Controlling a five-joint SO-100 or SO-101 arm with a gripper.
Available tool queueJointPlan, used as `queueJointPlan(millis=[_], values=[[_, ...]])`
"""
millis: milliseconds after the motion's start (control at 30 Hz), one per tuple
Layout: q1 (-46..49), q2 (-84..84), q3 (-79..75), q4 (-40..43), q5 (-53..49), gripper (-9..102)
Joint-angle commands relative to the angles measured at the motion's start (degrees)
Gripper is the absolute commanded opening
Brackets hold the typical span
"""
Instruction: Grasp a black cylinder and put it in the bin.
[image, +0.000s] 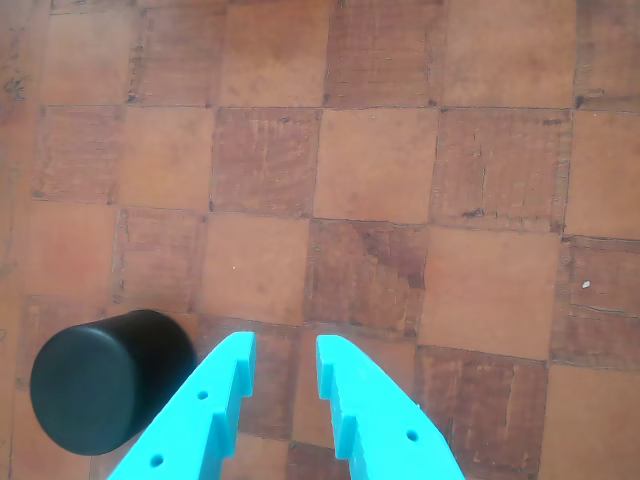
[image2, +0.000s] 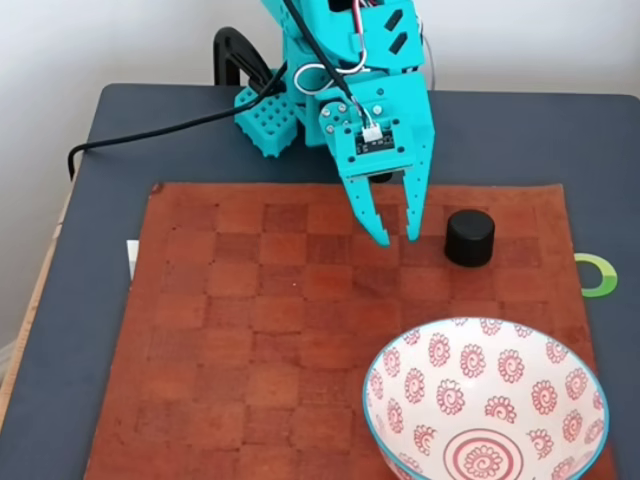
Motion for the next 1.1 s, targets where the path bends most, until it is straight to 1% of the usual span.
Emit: queueJointPlan(millis=[0,700,967,1067], values=[[0.53,0.70,-0.35,-0.44,-0.35,0],[-0.09,0.70,-1.41,-0.79,-0.35,0],[-0.44,0.70,-7.38,-0.09,-0.44,0],[-2.37,-0.26,-10.28,0.09,-0.44,0]])
